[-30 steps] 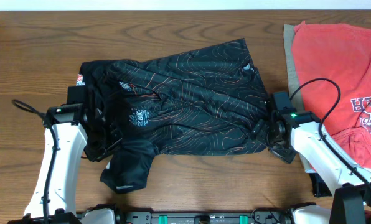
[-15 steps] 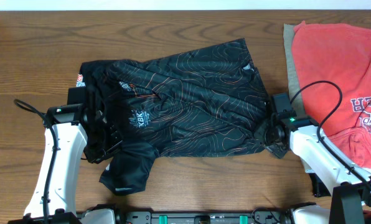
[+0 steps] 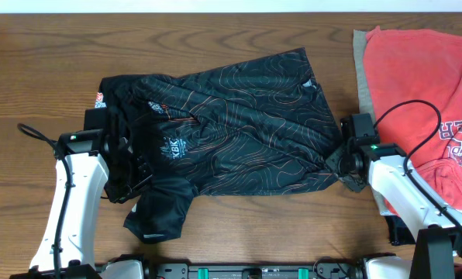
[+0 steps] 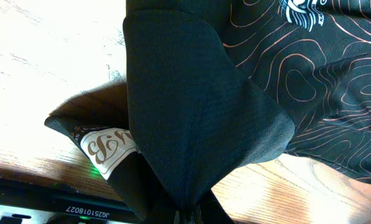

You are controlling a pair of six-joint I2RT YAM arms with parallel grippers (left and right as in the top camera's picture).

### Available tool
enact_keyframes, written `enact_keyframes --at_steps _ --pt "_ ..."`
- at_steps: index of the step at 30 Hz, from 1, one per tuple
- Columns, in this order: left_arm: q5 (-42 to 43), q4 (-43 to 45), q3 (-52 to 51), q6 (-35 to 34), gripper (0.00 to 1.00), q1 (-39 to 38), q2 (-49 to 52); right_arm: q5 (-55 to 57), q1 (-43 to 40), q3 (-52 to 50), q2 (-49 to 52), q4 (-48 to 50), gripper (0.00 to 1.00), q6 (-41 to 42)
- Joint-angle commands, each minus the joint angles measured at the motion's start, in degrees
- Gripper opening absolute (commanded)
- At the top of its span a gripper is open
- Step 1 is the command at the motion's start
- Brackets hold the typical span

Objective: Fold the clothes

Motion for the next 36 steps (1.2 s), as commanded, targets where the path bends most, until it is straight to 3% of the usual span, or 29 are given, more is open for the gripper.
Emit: enact_keyframes --at_steps 1,5,8,16,19,21,26,31,36 --pt "-0.5 -0.1 -0.5 0.8 0.06 0.3 -0.3 1.3 -0.3 -0.3 0.1 -0.6 0.45 0.0" --pt "-0.5 -0.1 -0.5 0.8 0.06 0.3 -0.3 1.3 -0.3 -0.4 0.2 -1.0 0.41 -0.7" --pt "-0.5 -0.1 -0.5 0.8 0.06 0.3 -0.3 1.3 -0.3 -0.8 0.3 -0.5 0.32 -0.6" --pt "-0.5 -0.3 -0.5 0.8 0.06 0.3 -0.3 0.9 -0.3 -4.2 0.3 3.5 0.34 -0.6" --pt "-0.5 -0.2 -0.5 0.8 0.06 0.3 -0.3 0.9 -0.3 -5.3 0.3 4.2 0.23 -0.6" --pt "-0.5 -0.2 -0.5 0.8 0.06 0.3 -0.3 0.9 -0.3 -5.4 0.3 4.1 0.01 -0.6" --pt "-0.5 -0.3 -0.5 0.8 0.06 0.3 -0.3 1.2 -0.3 -3.9 -0.9 1.2 0.01 -1.1" --pt "0.3 -2.6 0.7 3.0 0.06 0.3 -0.5 1.4 -0.4 1.6 -6.0 -4.7 0.01 -7.6" --pt "7.1 -7.3 5.7 10.0 0.06 0.3 -2.2 1.7 -0.6 8.7 -13.1 -11.9 0.01 -12.5"
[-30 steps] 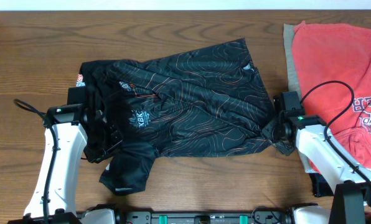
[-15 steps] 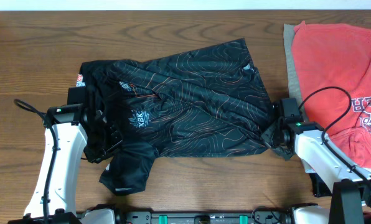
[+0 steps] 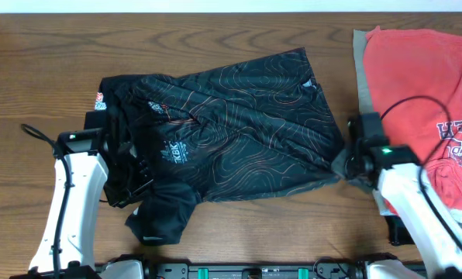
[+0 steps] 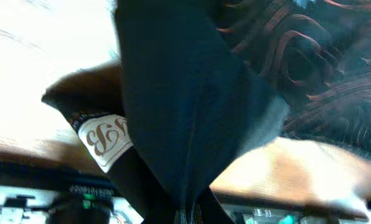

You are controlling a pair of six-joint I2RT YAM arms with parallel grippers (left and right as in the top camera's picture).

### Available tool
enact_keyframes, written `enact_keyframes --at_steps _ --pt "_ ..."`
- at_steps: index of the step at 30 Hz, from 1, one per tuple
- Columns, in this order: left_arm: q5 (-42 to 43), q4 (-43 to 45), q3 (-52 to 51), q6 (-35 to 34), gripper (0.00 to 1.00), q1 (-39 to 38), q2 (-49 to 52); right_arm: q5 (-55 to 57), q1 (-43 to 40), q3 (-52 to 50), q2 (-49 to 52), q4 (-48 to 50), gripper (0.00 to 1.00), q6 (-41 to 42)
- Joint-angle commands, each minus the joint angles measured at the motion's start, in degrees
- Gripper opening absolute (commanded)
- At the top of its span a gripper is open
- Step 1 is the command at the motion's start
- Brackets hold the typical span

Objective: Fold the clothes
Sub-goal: 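Lift the black shirt with both grippers and stretch it sideways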

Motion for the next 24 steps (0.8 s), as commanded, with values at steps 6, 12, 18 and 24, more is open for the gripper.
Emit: enact_keyframes --at_steps 6,12,18,24 --pt "4.0 -7.9 12.6 6.8 0.06 0.7 -5.7 2.5 -4.1 10.9 -10.4 -9.6 0.01 -9.1" --pt "4.0 -10.9 14.0 7.1 0.06 0.8 -10.2 3.7 -6.4 11.5 -14.7 -13.7 0.01 -13.3" --pt "4.0 -8.3 16.5 7.3 0.06 0.8 -14.1 2.1 -6.4 14.1 -17.3 -13.5 0.01 -19.6" --pt "3.3 -4.8 25.3 8.0 0.06 0.8 -15.9 2.1 -6.4 21.9 -19.2 -12.7 0.01 -21.1"
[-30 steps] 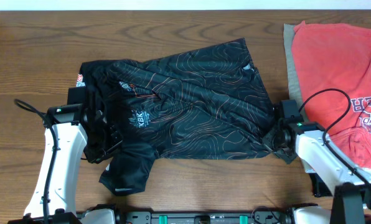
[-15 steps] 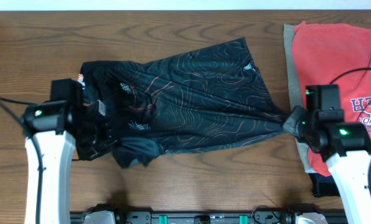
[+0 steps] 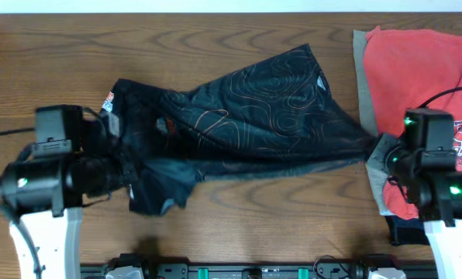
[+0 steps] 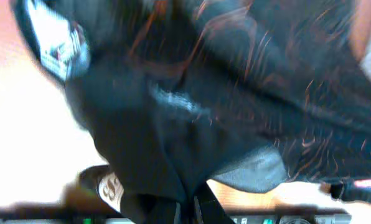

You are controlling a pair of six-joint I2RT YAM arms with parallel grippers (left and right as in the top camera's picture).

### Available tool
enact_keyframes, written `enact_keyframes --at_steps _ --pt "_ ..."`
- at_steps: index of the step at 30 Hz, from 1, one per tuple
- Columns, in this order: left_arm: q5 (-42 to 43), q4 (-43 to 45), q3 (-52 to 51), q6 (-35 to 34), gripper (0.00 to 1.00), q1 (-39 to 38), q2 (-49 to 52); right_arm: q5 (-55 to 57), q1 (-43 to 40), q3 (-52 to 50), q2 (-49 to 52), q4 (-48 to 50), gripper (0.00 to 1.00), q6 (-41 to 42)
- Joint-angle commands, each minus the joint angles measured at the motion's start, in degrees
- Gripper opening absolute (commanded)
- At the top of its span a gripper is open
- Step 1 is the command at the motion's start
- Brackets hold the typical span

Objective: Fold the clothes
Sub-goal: 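Lift the black shirt with both grippers and stretch it sideways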

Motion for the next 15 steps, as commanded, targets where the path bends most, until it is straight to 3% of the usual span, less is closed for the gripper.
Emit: enact_keyframes --at_steps 1,15 --pt "-0.9 1.9 6.7 1.6 0.06 0.3 -1.5 0.4 -0.8 6.3 -2.0 1.1 0.01 -2.8" --pt "-12.9 12.5 25.6 1.5 0.06 0.3 -1.8 0.9 -0.8 25.1 -2.5 4.9 0.01 -11.6"
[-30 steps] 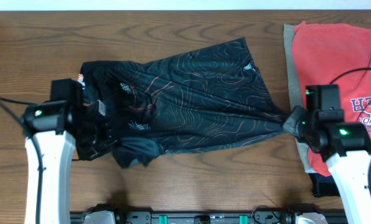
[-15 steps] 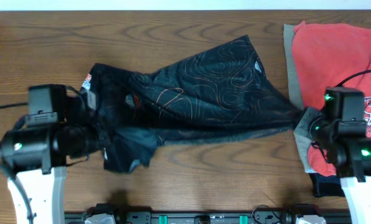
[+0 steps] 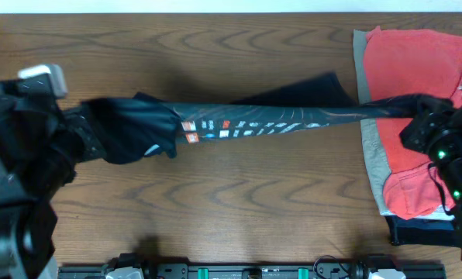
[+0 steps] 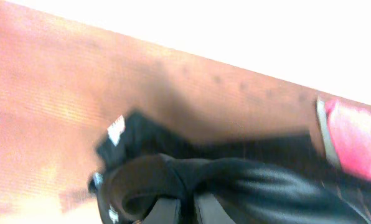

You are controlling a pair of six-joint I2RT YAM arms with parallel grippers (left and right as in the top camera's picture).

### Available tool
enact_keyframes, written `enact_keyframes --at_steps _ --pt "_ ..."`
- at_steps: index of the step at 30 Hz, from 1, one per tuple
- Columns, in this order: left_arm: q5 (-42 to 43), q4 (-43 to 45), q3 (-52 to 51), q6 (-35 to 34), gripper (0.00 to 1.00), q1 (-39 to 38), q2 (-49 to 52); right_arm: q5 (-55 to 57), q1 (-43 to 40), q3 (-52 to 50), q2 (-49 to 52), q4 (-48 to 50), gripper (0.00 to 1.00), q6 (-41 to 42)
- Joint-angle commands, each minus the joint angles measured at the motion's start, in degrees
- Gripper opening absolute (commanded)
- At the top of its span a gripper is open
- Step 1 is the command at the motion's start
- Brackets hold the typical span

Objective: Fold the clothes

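The black shirt with orange contour lines (image 3: 254,116) hangs off the table, pulled into a narrow band between both arms. My left gripper (image 3: 82,128) is shut on its left end, where a sleeve bunches up. In the left wrist view the fingers (image 4: 213,211) pinch the dark cloth (image 4: 248,180) of the shirt at the gripper (image 4: 187,210), high over the table. My right gripper (image 3: 417,120) is shut on the shirt's right end, over the pile of clothes.
A red shirt (image 3: 417,62) lies on a grey cloth (image 3: 374,167) at the right of the wooden table (image 3: 215,201), with a dark garment (image 3: 408,229) below them. A black rail (image 3: 239,271) runs along the front edge.
Both arms have risen and moved further apart. The shirt, then partly spread and sagging above the table, is now a taut thin band in the air.
The shirt lay spread on the table with my grippers shut on its lower left and lower right corners. Then it was drawn up slightly at the corners. Later it was off the table and stretching, and now it hangs taut between the raised arms.
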Motion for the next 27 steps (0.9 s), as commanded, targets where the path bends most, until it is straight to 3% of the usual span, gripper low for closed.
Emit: enact_keyframes --at_steps 1,8,17,22,27 --pt "-4.6 2.8 3.7 0.6 0.06 0.4 -0.3 1.2 -0.8 3.3 -0.2 2.3 0.01 -3.9" --pt "-4.3 5.1 4.0 -1.6 0.06 0.3 2.4 0.8 -0.7 3.3 4.2 5.2 0.01 -4.9" --pt "-4.2 8.1 4.0 -1.6 0.06 0.3 16.0 -1.5 -0.7 3.3 20.6 9.1 0.01 -6.3" --pt "-4.1 21.0 4.0 -2.8 0.06 0.3 25.9 -2.9 -0.7 3.3 30.0 22.8 0.01 -5.7" --pt "-2.7 40.8 4.0 -3.2 0.06 0.3 32.9 -2.6 -0.8 3.3 35.2 42.7 0.01 -2.4"
